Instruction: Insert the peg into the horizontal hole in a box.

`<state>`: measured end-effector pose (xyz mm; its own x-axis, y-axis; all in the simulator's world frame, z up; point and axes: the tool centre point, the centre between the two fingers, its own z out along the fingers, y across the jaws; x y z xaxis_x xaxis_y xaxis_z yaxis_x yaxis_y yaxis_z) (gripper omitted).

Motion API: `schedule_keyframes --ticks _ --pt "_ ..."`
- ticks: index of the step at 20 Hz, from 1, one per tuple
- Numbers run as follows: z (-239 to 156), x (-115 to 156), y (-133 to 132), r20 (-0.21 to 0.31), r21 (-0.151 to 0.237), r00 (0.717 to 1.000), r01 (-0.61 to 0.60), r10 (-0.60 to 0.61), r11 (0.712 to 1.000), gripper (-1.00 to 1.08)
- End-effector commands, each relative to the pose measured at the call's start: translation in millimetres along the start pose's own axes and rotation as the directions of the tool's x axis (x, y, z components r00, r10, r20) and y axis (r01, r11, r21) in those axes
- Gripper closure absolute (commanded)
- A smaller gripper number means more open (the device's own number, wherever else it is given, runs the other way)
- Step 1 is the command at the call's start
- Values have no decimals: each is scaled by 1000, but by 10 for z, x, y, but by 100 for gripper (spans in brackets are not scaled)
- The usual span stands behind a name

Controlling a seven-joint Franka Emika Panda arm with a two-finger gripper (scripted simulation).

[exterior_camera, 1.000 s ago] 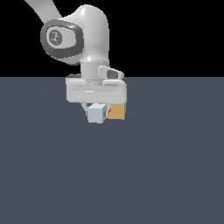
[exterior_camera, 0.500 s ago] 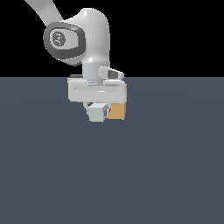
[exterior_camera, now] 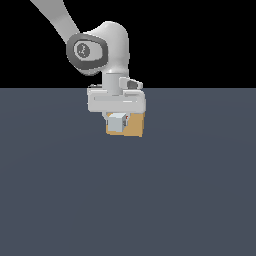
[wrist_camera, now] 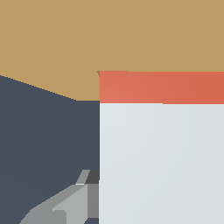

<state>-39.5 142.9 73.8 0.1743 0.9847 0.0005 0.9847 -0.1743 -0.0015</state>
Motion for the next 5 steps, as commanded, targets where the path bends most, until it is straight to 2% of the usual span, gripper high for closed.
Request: schedule_keyframes --ticks 1,5 --pt "-21 92 20 -2 -4 1000 -2 2 1000 108" --pt "-21 116 32 -2 -4 1000 -2 2 1000 108"
